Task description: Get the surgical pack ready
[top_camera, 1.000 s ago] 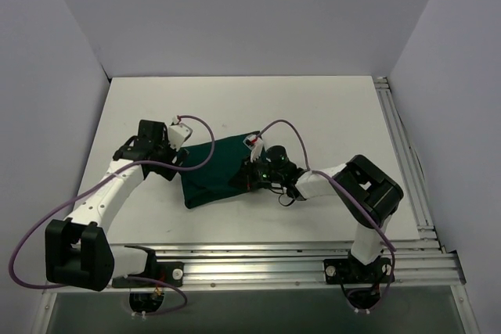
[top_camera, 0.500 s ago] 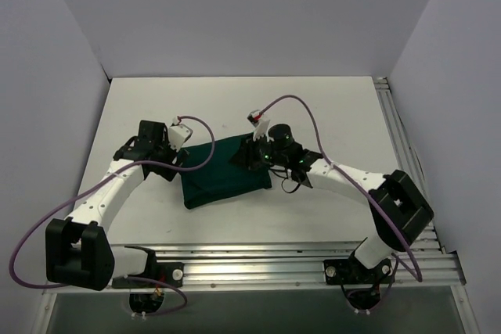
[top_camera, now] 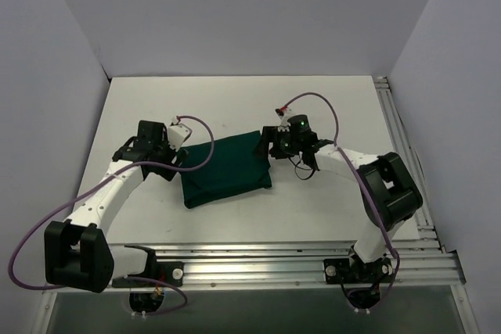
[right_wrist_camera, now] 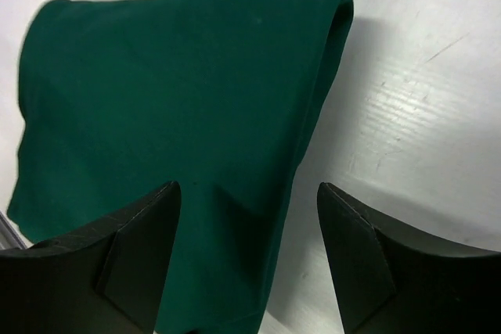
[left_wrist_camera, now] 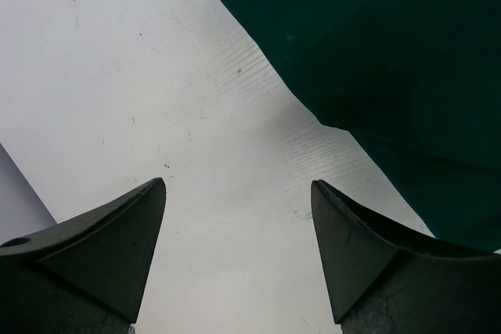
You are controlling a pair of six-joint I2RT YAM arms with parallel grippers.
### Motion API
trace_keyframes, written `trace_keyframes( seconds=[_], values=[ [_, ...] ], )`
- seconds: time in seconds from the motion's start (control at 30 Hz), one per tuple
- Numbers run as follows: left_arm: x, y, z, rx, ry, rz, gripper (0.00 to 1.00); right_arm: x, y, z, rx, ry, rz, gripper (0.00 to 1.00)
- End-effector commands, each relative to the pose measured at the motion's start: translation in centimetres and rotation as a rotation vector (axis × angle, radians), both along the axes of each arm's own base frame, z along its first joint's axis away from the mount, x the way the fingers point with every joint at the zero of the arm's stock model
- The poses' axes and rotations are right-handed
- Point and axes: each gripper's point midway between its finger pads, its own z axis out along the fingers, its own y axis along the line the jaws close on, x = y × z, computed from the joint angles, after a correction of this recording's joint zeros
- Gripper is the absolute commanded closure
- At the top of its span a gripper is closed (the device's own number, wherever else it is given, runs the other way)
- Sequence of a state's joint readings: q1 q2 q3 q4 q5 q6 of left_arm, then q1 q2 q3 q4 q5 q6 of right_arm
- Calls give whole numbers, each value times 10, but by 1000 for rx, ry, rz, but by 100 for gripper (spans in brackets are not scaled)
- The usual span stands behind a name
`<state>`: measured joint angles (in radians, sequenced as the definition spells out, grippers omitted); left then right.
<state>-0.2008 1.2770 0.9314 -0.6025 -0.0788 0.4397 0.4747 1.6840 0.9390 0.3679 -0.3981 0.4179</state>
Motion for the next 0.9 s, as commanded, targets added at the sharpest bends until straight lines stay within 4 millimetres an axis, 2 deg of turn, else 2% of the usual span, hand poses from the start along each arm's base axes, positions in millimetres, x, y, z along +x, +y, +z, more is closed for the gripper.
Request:
trace_keyframes(
  seconds=[0.0,0.07,0.1,0.17,0.2,0.23,0.3,0.57,0.73,0.83,0.87],
  values=[
    [2,5,13,0,-57,23,16,-7,12,-15,57,30,58,34],
    [0,7,13,10,-59,30,16,-5,11,-19,79,34,48,35],
    [-1,8,13,13,-61,30,16,-8,8,-30,76,58,39,36],
    [-1,10,15,21,-68,39,16,-9,9,-34,90,66,41,42],
    [-1,11,17,24,-76,41,16,-12,9,-37,95,76,44,50],
    [-2,12,18,26,-76,42,16,-17,8,-42,101,89,47,55],
    [-2,13,20,27,-84,44,16,-19,11,-38,138,88,49,66],
    [-3,12,22,28,-89,40,16,-18,-4,-39,155,93,11,94],
    [-4,15,27,36,-99,45,16,-19,-4,-38,174,101,-20,100],
    [-3,16,35,35,-114,56,16,-24,14,-35,269,124,-60,100],
    [-1,15,40,33,-126,57,16,-20,18,-36,292,103,-104,100]
  ],
)
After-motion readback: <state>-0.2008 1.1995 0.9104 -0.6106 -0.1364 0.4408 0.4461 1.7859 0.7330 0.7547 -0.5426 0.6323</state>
